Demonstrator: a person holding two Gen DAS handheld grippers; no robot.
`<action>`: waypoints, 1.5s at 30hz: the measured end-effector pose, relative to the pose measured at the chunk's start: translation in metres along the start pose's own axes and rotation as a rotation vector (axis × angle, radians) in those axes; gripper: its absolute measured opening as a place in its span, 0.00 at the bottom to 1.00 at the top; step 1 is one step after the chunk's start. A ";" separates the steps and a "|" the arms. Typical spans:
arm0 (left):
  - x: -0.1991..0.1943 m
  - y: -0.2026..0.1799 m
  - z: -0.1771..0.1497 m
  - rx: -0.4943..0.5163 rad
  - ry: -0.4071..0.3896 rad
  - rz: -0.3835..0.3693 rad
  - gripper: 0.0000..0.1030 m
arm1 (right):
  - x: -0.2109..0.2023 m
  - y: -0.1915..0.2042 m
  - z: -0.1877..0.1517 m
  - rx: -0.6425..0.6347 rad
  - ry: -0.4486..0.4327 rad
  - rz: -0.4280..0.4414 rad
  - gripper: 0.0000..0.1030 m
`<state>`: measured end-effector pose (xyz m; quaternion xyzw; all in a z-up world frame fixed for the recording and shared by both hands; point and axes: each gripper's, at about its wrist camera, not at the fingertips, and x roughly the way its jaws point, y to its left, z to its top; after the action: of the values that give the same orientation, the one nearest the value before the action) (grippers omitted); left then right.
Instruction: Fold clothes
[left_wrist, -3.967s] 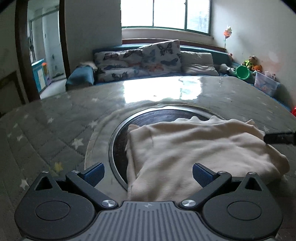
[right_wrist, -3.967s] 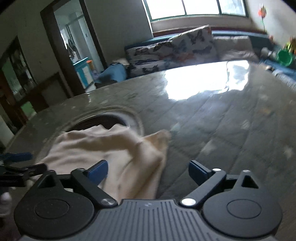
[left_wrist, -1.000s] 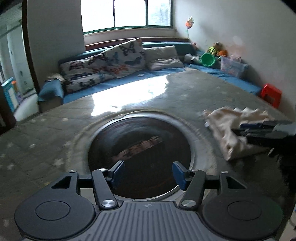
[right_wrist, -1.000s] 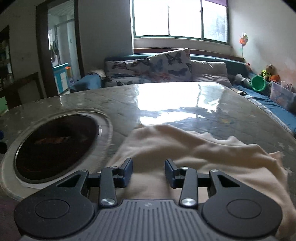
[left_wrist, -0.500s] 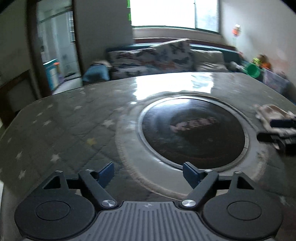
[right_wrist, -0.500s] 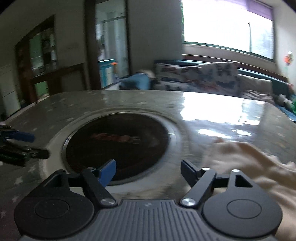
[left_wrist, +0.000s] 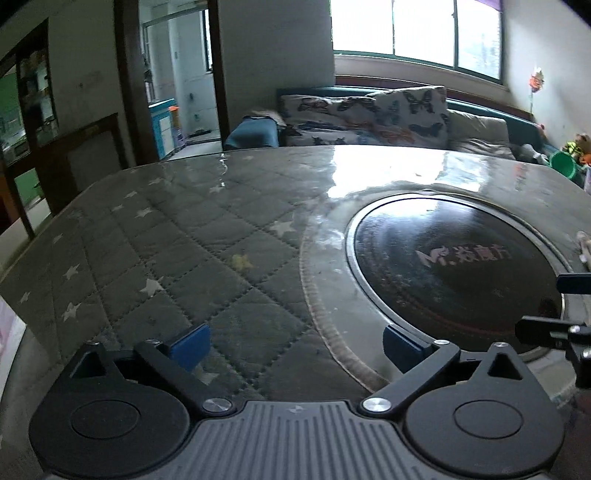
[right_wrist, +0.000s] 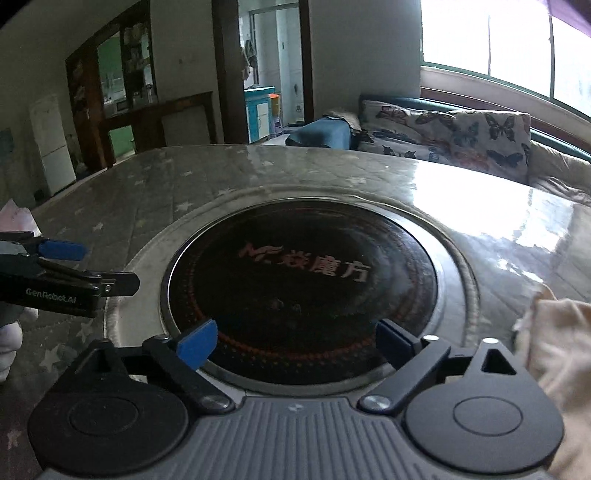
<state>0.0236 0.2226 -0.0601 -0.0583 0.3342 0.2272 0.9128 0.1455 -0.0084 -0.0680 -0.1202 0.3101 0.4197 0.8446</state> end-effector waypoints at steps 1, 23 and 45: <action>0.000 0.000 0.000 -0.009 0.002 0.000 1.00 | 0.002 0.002 0.000 -0.005 0.000 0.003 0.98; 0.004 -0.002 0.001 -0.020 0.001 0.012 1.00 | 0.025 0.014 0.001 -0.055 0.050 0.010 1.00; 0.005 -0.001 0.000 -0.025 0.003 0.010 1.00 | 0.025 0.013 0.001 -0.057 0.051 0.010 1.00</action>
<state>0.0276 0.2233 -0.0635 -0.0685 0.3328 0.2358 0.9105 0.1476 0.0159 -0.0820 -0.1533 0.3202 0.4294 0.8304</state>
